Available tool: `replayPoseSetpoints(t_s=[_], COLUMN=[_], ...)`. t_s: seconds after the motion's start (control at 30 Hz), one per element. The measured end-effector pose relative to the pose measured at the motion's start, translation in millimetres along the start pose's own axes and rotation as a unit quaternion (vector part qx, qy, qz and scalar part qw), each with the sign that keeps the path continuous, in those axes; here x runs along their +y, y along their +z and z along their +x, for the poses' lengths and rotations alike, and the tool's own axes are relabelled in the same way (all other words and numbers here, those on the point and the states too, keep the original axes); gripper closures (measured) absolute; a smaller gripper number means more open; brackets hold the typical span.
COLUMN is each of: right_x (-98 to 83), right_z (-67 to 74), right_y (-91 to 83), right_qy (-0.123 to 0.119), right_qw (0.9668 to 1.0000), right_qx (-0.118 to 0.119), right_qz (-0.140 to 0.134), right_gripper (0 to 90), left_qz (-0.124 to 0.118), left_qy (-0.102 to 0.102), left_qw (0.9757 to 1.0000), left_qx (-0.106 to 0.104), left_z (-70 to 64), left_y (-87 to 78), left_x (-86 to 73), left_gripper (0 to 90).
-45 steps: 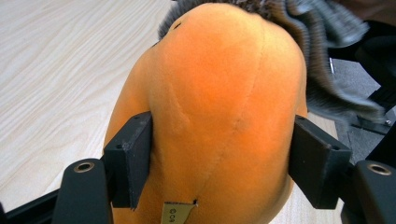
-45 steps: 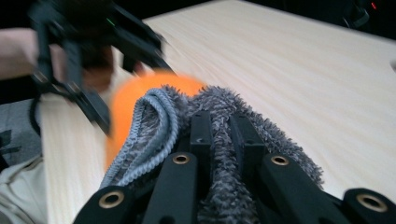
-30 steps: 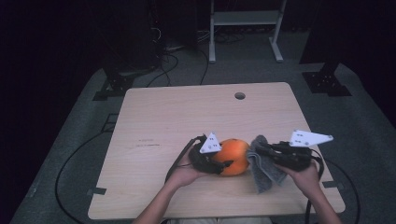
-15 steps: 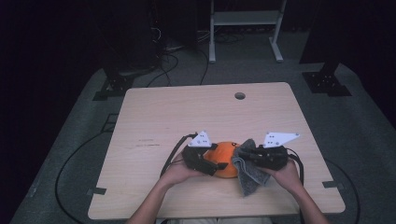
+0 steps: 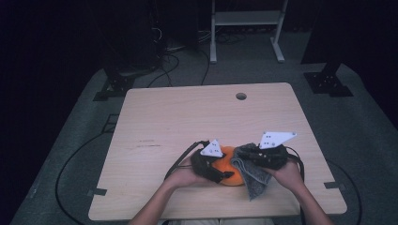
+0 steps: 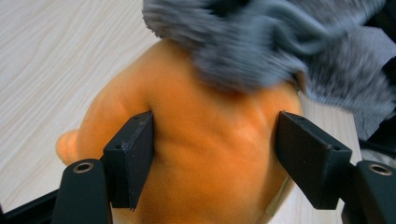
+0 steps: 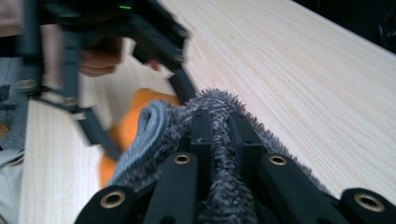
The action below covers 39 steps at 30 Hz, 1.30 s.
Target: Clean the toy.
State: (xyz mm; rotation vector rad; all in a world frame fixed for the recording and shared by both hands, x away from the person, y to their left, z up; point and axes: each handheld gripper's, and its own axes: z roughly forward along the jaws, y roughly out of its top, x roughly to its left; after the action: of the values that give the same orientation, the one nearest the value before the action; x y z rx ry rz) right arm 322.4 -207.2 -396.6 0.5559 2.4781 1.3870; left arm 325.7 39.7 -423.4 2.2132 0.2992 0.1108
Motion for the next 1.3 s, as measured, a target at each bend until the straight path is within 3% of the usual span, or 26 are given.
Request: replayPoseSetpoints(t_s=[0.1,0.2,0.3,0.37,0.47,0.57,0.63,0.77,0.83,1.0,1.17,1.3], right_x=[-5.6,-14.5,-20.4,-21.6,-21.8,-29.1,-36.3,-49.7,-60.8,-83.1,-98.4,-97.5], right_z=[-7.2,-2.9,3.9,7.7,9.1,4.3,1.1,-7.8,-15.6,-30.3,-41.1,-44.0], right_y=[0.6,-0.3,-1.9,-2.0,-5.3,-12.9,-18.6,-34.1,-45.9,-68.0,-74.9,-79.7], right_qy=[0.016,0.018,0.011,0.006,-0.006,0.005,0.013,0.029,0.05,0.098,0.151,0.166], right_qw=[0.9998,0.9998,0.9997,0.9991,0.9992,0.9993,0.9994,0.9992,0.9973,0.9918,0.9835,0.982], right_qx=[-0.005,-0.001,0.02,0.041,0.039,0.038,0.032,-0.005,-0.036,-0.074,-0.097,-0.09], right_qz=[0.004,0.005,-0.008,-0.015,-0.008,-0.004,0.0,0.027,0.039,0.036,0.021,-0.002], right_gripper=[81.1,81.2,81.1,81.0,81.0,80.9,80.9,80.7,80.7,78.3,56.5,50.1], left_qz=[-0.003,-0.024,-0.038,-0.021,0.028,0.04,0.041,0.037,0.027,0.005,0.006,0.01], left_qy=[0.005,0.016,0.017,0.028,0.051,0.045,0.034,0.026,0.023,0.028,0.02,0.015], left_qw=[0.9999,0.9991,0.9989,0.9991,0.9979,0.9977,0.9982,0.9989,0.9994,0.9996,0.9995,0.9995], left_qx=[-0.013,-0.032,-0.022,-0.026,-0.028,-0.031,-0.029,-0.01,-0.004,0.005,0.022,0.026], left_z=[-1.0,1.8,5.6,6.2,4.5,4.8,6.5,7.7,7.3,5.5,5.6,5.8], left_y=[-5.1,-12.6,-12.6,-5.3,8.6,12.0,12.4,12.4,11.9,11.0,10.4,11.2], left_x=[-6.4,-2.3,9.6,17.2,20.6,18.3,15.7,12.4,9.6,4.6,7.7,10.3], left_gripper=[29.7,24.3,15.8,14.1,13.7,14.7,15.8,15.8,15.7,19.7,27.0,33.5])
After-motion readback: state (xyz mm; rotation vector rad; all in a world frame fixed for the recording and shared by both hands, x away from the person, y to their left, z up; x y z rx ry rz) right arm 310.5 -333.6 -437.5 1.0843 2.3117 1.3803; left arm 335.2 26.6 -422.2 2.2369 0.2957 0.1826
